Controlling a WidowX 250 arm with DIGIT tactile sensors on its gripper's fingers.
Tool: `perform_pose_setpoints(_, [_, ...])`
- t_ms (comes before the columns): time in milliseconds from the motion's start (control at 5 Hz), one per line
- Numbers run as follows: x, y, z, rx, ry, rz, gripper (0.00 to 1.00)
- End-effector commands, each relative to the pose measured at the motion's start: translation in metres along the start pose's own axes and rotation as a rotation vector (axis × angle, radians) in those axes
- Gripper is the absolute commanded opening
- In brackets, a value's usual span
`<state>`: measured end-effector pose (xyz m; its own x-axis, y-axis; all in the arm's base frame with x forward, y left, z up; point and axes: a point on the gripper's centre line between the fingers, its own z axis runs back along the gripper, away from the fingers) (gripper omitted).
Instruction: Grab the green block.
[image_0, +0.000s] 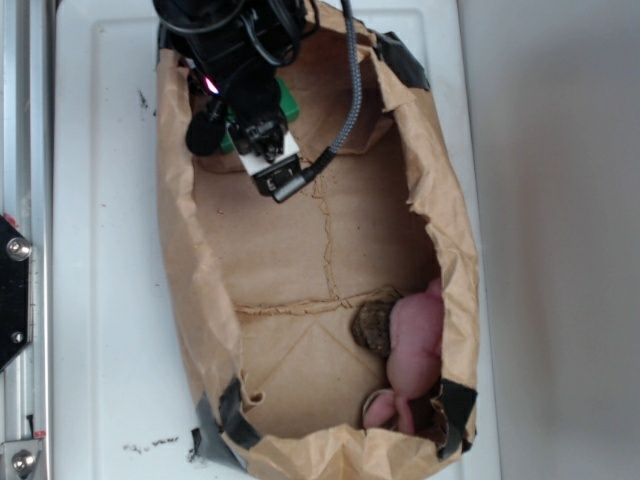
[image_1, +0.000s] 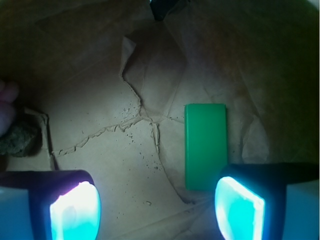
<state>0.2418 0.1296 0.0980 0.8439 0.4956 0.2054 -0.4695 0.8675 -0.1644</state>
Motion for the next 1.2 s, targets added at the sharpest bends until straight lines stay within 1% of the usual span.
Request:
perform_pose_setpoints(0, [0.035, 0.023, 0.008, 0.060, -0.052, 0.061, 1.00])
perform_pose_setpoints(200, [0.037, 0.029, 0.000, 0.106, -0.049, 0.058, 1.00])
perform_pose_setpoints(400, [0.037, 0.033, -0.012, 0.157, -0.086, 0.051, 1.00])
perform_pose_setpoints(600, [0.036, 0.038, -0.019, 0.210, -0.090, 0.038, 1.00])
perform_pose_setpoints(800, [0.033, 0.040, -0.026, 0.215, -0.067, 0.011, 1.00])
perform_pose_setpoints(1000, [0.023, 0.041, -0.038, 0.240, -0.040, -0.040, 1.00])
